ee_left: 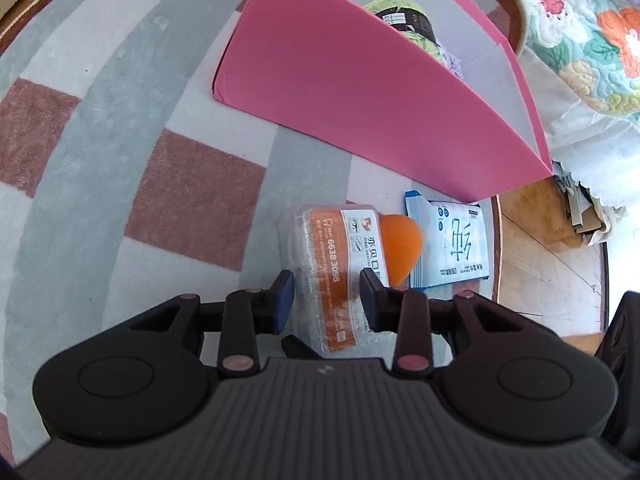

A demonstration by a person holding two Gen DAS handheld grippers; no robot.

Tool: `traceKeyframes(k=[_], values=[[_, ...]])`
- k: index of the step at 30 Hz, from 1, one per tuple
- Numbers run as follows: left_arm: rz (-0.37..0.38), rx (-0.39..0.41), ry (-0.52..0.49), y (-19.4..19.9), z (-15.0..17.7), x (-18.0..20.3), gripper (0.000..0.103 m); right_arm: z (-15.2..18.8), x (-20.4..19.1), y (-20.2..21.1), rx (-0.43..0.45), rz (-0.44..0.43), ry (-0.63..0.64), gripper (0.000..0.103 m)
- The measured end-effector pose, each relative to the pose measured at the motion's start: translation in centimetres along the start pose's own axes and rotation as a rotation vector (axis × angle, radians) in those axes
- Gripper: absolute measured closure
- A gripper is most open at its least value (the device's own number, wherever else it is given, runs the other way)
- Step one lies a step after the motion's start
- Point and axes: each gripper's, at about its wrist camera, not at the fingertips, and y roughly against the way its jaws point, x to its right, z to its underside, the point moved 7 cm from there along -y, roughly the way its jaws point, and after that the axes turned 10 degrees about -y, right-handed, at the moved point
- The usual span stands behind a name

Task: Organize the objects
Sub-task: 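Carry the mask box into the pink box and release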

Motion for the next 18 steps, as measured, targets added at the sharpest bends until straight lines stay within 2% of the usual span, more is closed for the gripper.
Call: traceKeyframes(k=[5, 10, 14, 18], values=[[-0.027, 0.008, -0.054, 0.5, 0.6, 0.9, 0.066, 0.2, 0.6, 0.3, -0.025, -0.028, -0.032, 0.034], [-0.109, -0.001, -0.164, 1.9, 1.3, 2.3, 0.068, 0.4, 1.5, 0.9, -0.074, -0.126, -0.153, 0.034], [-0.097, -0.013, -0.136, 3.3, 1.5, 2.1, 0.068, 1.5, 0.8, 2.1, -0.086, -0.162, -0.196, 0.034], [-0.099, -0.001, -0.183, 5.2, 1.6, 3.1, 0.068, 1.1, 0.7, 3.3, -0.081, -0.196, -0.254, 0.034]])
